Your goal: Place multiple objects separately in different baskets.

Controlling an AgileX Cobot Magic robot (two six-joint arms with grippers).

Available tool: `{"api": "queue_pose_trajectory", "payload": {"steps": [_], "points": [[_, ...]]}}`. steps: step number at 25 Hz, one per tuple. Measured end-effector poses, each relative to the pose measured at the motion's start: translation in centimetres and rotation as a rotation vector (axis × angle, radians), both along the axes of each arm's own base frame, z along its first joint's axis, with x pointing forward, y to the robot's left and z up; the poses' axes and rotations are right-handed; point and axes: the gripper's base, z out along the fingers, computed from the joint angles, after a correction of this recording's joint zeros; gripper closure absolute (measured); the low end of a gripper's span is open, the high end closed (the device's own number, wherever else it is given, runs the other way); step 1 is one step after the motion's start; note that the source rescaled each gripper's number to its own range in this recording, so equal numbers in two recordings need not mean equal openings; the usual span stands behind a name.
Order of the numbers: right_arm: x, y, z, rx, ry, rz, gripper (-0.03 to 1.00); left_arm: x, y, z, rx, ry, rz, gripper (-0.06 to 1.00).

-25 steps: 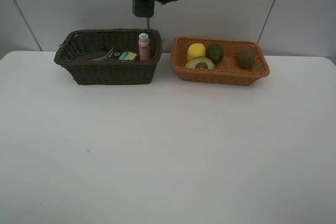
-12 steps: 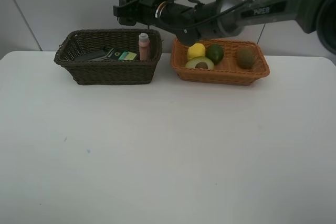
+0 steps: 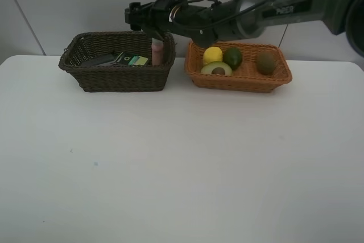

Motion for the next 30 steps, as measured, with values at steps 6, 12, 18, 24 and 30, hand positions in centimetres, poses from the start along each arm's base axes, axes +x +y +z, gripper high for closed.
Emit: {"api": "queue_pose_trajectory", "payload": {"steps": [6,12,18,24,30], "points": [[-0.9,-1.7,5.6,-0.032,0.008,-0.036,-0.03,0.0,0.0,0.0,0.000,0.000,0.000,-0.06],[-0.7,-7.1,11.0,-0.120,0.031,-0.153,-0.03,0.0,0.0,0.0,0.000,0.000,0.000,-0.06],[0.7,-15.4,13.1,-0.188,0.144,-0.360,-0.03,0.0,0.0,0.0,0.000,0.000,0.000,-0.06],[2.1,-27.1,10.1,-0.250,0.328,-0.626,-0.03,0.0,0.0,0.0,0.000,0.000,0.000,-0.06],[-0.9,-31.7,8.4,-0.309,0.451,-0.724,-0.03,0.0,0.0,0.0,0.000,0.000,0.000,-0.06]]}}
